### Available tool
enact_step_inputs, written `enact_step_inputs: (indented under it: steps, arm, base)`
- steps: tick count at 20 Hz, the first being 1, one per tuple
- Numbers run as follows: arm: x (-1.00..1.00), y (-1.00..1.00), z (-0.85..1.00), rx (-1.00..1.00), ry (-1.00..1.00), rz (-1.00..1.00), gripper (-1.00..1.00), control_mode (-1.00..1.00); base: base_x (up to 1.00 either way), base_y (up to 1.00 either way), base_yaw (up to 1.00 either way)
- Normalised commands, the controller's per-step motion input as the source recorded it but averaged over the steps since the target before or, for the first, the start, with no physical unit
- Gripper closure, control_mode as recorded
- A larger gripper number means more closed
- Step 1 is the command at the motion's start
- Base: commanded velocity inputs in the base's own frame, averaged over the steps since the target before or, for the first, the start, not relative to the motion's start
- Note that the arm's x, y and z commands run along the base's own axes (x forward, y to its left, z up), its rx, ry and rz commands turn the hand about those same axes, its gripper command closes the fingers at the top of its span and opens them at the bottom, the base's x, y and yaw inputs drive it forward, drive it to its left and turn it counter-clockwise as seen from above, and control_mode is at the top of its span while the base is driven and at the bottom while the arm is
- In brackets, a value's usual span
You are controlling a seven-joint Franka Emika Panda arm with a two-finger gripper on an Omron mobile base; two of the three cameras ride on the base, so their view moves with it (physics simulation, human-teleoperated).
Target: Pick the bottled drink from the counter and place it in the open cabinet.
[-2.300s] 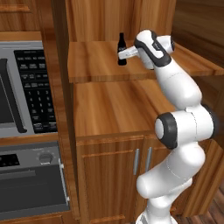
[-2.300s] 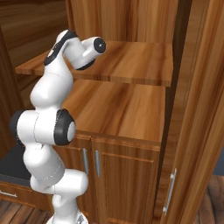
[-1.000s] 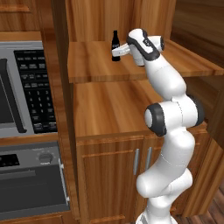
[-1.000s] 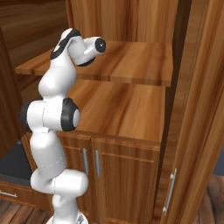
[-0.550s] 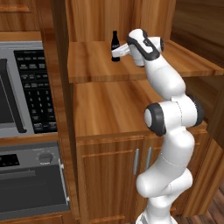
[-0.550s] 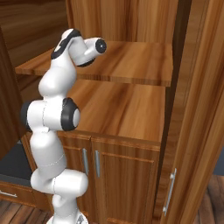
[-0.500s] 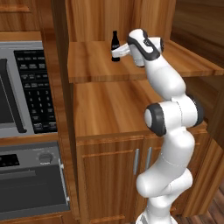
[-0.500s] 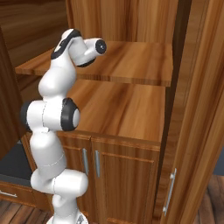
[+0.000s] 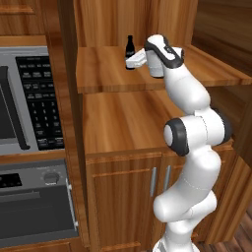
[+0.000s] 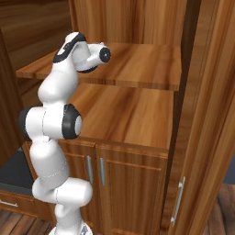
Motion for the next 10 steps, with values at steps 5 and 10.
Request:
enact_step_inputs:
  steps: [5, 10]
  arm:
    - [0.07, 0.03, -0.26, 0.00, -0.02, -0.01, 1.00, -1.00]
    - [0.11, 0.01, -0.23, 0.00, 0.00, -0.02, 1.00, -1.00]
  base:
    - [0.00, 0.00, 0.00]
    - [0.00, 0.00, 0.00]
